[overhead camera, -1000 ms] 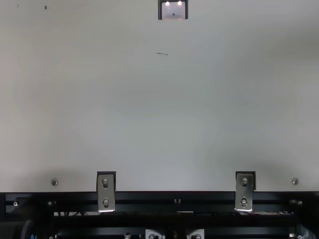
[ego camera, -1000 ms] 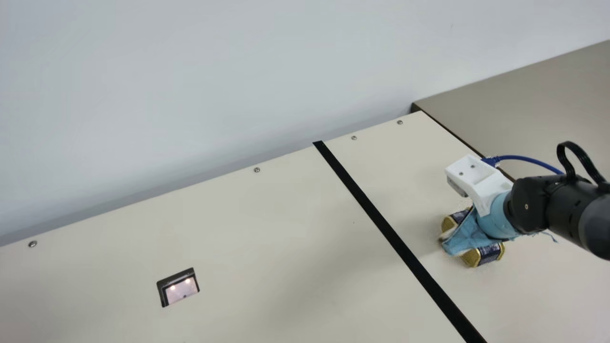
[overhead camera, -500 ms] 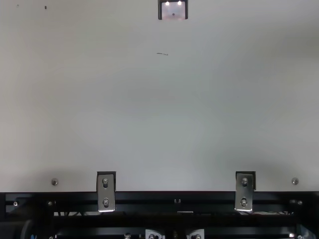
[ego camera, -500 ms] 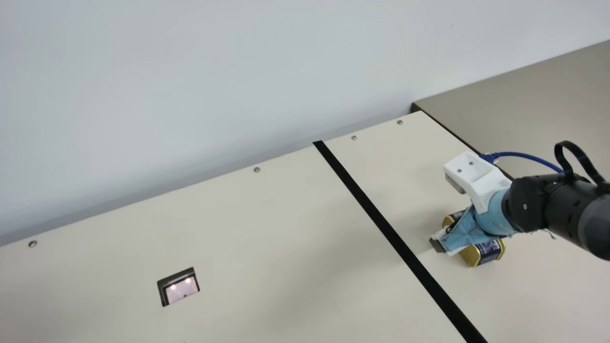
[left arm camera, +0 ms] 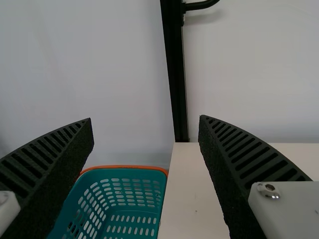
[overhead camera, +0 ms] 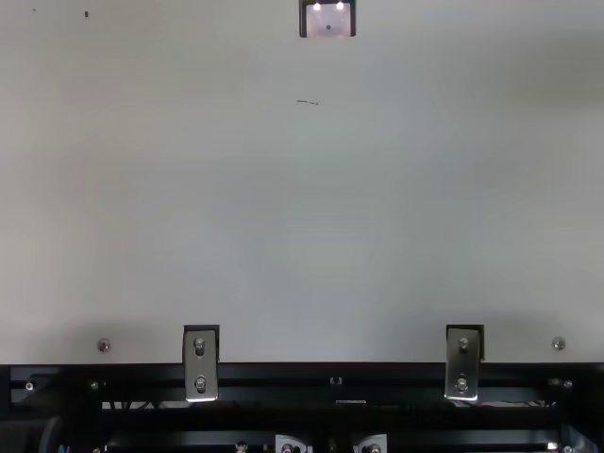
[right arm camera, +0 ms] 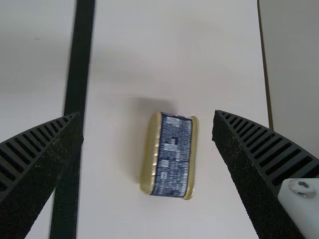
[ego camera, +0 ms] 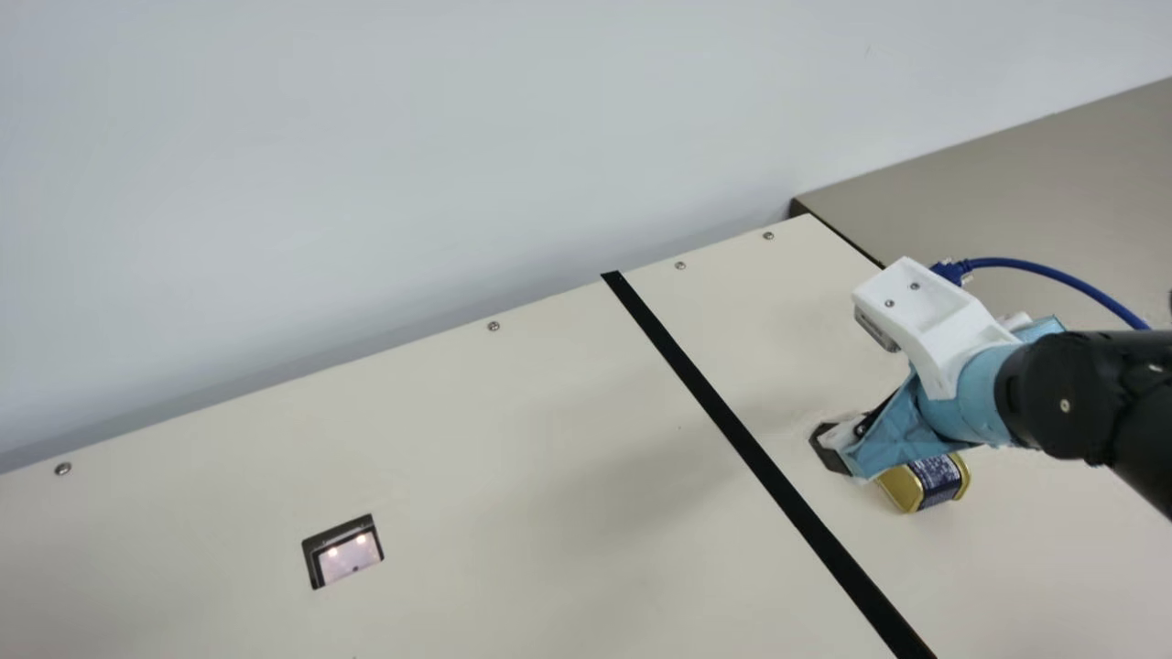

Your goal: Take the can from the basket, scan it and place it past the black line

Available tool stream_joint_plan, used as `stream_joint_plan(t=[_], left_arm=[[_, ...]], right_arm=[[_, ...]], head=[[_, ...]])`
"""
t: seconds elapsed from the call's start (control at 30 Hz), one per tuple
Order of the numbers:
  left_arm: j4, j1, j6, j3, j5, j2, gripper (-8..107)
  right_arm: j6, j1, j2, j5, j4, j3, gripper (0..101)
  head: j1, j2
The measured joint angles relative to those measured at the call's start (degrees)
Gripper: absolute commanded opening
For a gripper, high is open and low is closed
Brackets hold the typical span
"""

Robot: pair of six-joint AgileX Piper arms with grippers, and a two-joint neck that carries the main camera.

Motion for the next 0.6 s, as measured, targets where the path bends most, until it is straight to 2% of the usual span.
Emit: stream_joint_plan(t=[0.27,0.47,0.6], left_arm=[[0.0,0.0,0.0,0.0,0.0,0.0,90],[0.0,0.0,0.0,0.0,0.0,0.0,90],[0.0,0.0,0.0,0.0,0.0,0.0,90]], right_arm=[[-2.47,6.89,-13.03,5.19,10.54,2.49,101],[0.38,13.0,-23.16,4.1,20.67,5.37,101],[3.58,15.29,-29.91,1.17,26.61,8.06,101]], head=[[-0.29,0.0],[0.0,0.0],[-0.29,-0.29]])
